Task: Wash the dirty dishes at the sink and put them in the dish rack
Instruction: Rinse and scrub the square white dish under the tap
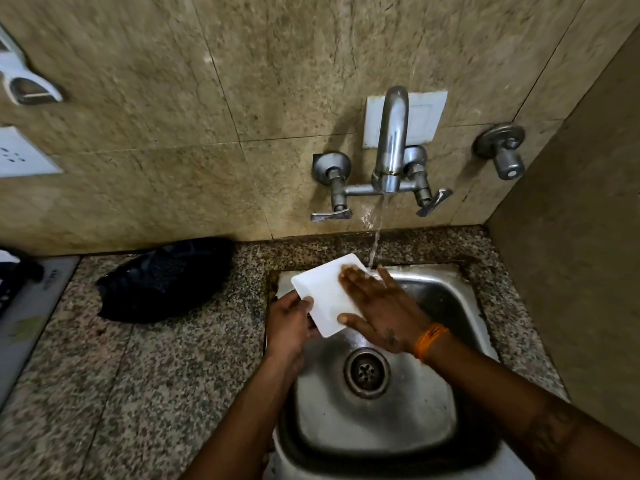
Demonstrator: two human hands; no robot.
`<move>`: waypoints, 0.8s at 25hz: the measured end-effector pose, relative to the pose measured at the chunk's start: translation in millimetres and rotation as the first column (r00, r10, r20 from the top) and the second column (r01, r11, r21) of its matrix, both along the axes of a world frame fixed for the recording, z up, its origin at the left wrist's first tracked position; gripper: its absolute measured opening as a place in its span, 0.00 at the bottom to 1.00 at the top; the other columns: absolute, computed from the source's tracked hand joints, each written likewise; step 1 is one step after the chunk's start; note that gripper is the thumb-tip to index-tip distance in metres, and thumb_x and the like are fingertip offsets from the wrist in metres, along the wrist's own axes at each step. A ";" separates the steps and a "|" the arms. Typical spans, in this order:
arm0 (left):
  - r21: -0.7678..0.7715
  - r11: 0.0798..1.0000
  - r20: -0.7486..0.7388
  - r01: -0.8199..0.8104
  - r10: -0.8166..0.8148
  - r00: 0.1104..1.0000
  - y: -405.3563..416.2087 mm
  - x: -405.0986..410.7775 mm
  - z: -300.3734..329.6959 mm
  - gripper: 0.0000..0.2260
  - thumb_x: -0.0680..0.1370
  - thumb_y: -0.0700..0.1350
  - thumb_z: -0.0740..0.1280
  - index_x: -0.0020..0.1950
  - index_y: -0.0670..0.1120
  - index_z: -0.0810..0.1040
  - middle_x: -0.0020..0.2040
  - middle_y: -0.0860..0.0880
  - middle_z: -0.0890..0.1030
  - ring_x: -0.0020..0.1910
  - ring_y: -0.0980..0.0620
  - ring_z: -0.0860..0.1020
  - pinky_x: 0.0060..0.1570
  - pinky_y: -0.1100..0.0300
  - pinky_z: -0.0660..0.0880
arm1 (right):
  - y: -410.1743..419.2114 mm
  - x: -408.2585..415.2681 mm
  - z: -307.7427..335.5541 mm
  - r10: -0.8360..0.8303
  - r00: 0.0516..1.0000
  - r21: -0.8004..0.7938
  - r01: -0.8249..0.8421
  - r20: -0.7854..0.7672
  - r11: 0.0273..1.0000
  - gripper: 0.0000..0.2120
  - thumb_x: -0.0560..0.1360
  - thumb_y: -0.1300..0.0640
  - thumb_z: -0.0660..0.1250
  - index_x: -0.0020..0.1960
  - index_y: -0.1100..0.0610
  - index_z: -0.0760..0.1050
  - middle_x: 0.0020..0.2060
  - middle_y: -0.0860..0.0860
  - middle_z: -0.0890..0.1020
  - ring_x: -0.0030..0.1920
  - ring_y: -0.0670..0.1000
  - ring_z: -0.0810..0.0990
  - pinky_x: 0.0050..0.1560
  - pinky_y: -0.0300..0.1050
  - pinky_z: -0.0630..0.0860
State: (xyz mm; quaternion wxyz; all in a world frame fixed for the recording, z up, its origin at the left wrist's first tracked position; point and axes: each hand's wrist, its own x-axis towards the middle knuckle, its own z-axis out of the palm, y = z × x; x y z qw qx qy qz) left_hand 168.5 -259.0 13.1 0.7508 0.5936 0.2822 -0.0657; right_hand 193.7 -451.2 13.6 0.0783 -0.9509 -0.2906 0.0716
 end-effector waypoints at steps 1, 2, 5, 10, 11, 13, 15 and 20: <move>0.009 1.000 0.013 0.001 -0.001 1.000 -3.9 3.6 0.1 0.11 0.82 0.34 0.63 0.55 0.44 0.84 0.51 0.40 0.87 0.49 0.37 0.86 0.39 0.47 0.84 | 0.5 -0.1 3.5 -0.061 0.998 0.013 0.061 0.026 0.998 0.45 0.78 0.28 0.35 0.83 0.58 0.48 0.83 0.55 0.50 0.83 0.52 0.49 0.81 0.59 0.44; 0.021 1.000 0.015 -0.006 0.006 1.000 -8.8 7.5 0.2 0.11 0.81 0.34 0.63 0.54 0.44 0.85 0.50 0.40 0.88 0.50 0.35 0.85 0.45 0.41 0.83 | 4.5 -4.4 5.9 -0.074 0.997 0.042 0.073 0.016 0.996 0.45 0.79 0.28 0.36 0.83 0.59 0.50 0.82 0.56 0.51 0.83 0.52 0.49 0.81 0.58 0.45; -0.001 0.996 0.031 -0.088 0.088 0.996 -18.3 16.1 -1.7 0.13 0.79 0.32 0.63 0.54 0.44 0.86 0.52 0.39 0.87 0.54 0.33 0.84 0.54 0.36 0.80 | 20.6 -30.6 8.3 0.116 0.993 0.132 -0.111 -0.032 0.985 0.43 0.81 0.29 0.47 0.83 0.59 0.51 0.82 0.56 0.52 0.83 0.52 0.49 0.82 0.53 0.46; -0.041 0.986 0.070 -0.160 0.163 0.984 -37.4 11.4 2.3 0.13 0.81 0.34 0.64 0.54 0.50 0.84 0.54 0.45 0.87 0.52 0.41 0.86 0.51 0.42 0.83 | -10.6 -22.6 1.2 -0.221 0.975 0.105 0.216 0.039 0.971 0.43 0.80 0.31 0.47 0.82 0.62 0.53 0.82 0.59 0.53 0.82 0.57 0.51 0.82 0.56 0.46; -0.025 0.982 0.083 -0.188 0.190 0.978 -38.8 12.1 1.8 0.12 0.79 0.36 0.66 0.53 0.51 0.85 0.54 0.45 0.87 0.53 0.41 0.85 0.54 0.40 0.82 | -5.0 -31.8 -3.1 -0.134 0.991 0.135 0.131 0.014 0.982 0.43 0.80 0.31 0.50 0.82 0.61 0.55 0.82 0.59 0.54 0.82 0.57 0.53 0.82 0.55 0.46; 0.016 0.978 0.127 -0.207 0.203 0.971 -39.9 14.4 -3.1 0.13 0.74 0.42 0.67 0.53 0.55 0.86 0.55 0.41 0.87 0.53 0.41 0.84 0.58 0.39 0.80 | 4.0 -50.5 -4.2 0.044 0.999 0.144 -0.048 0.027 0.988 0.40 0.78 0.36 0.57 0.81 0.59 0.58 0.81 0.58 0.58 0.82 0.56 0.55 0.82 0.54 0.49; 0.028 0.983 0.146 -0.182 0.176 0.973 -43.5 16.9 -6.6 0.13 0.73 0.45 0.68 0.54 0.57 0.86 0.55 0.41 0.87 0.54 0.41 0.84 0.59 0.39 0.79 | -3.3 -43.4 -12.2 -0.050 0.987 0.115 0.032 0.150 0.993 0.38 0.76 0.44 0.65 0.81 0.60 0.60 0.80 0.58 0.61 0.81 0.56 0.58 0.81 0.55 0.52; 0.087 0.980 0.180 -0.181 0.163 0.970 -53.7 18.8 -1.8 0.12 0.74 0.45 0.67 0.53 0.56 0.86 0.52 0.45 0.88 0.49 0.41 0.84 0.53 0.41 0.78 | 8.5 -53.5 -19.8 -0.147 0.981 0.155 0.127 0.127 0.980 0.40 0.74 0.48 0.67 0.81 0.62 0.59 0.80 0.59 0.62 0.80 0.58 0.60 0.81 0.53 0.51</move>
